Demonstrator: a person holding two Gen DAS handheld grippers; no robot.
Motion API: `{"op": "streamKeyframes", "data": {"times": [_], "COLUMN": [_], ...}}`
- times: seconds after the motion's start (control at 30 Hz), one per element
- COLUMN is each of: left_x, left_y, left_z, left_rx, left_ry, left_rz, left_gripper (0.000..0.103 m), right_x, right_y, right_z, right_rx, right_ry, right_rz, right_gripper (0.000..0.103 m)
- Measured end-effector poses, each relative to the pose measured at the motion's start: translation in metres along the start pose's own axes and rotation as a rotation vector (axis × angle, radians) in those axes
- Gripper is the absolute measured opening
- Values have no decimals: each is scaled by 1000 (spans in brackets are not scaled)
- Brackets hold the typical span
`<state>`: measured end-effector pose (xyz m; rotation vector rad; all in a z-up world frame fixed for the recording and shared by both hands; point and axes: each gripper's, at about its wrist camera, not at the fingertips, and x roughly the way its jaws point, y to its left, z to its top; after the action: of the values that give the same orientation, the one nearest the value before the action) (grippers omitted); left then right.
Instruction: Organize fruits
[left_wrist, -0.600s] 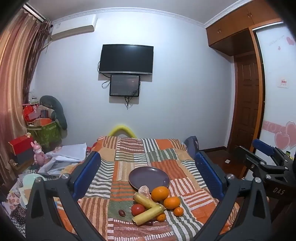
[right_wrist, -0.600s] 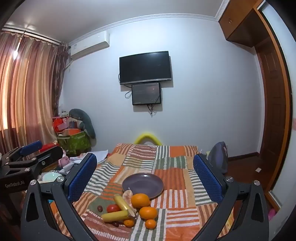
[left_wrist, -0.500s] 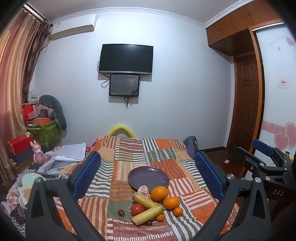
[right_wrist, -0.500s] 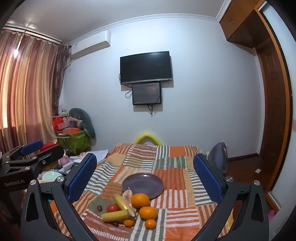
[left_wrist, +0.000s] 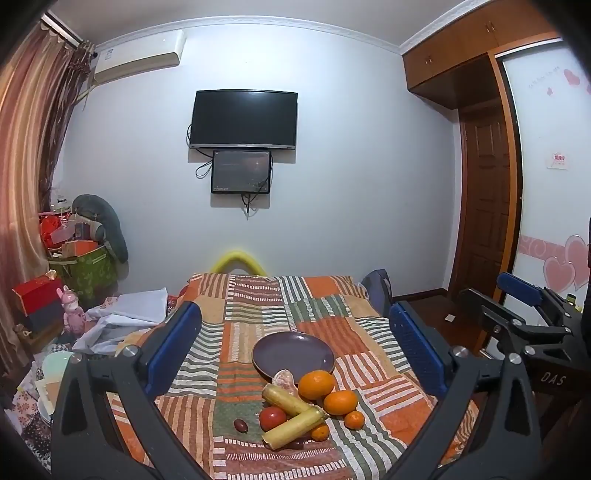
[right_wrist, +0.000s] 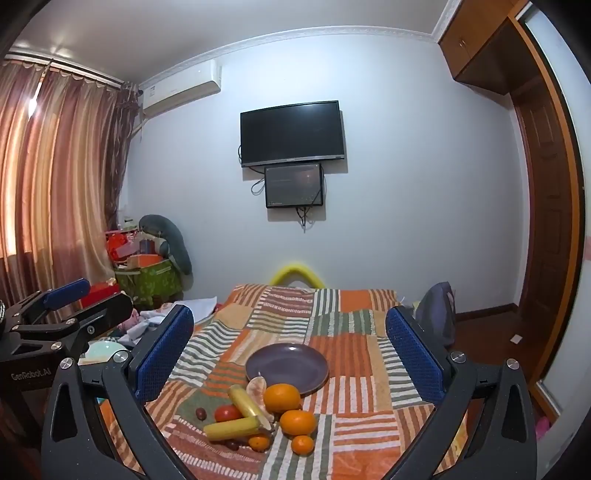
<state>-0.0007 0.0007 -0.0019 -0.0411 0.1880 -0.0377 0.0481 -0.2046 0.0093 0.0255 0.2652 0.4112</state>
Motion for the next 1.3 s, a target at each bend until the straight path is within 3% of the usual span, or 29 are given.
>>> {"op": "streamKeyframes", "data": {"times": [1.3], "left_x": [2], "left_y": [-4], "left_z": [-1], "left_rx": [8], "left_ry": [15], "left_rz": [1], "left_gripper": [103], "right_x": [0], "right_y": [-5], "right_z": [-1], "right_rx": [16], "right_ry": [11], "right_rz": [-4], "right_gripper": [103]}}
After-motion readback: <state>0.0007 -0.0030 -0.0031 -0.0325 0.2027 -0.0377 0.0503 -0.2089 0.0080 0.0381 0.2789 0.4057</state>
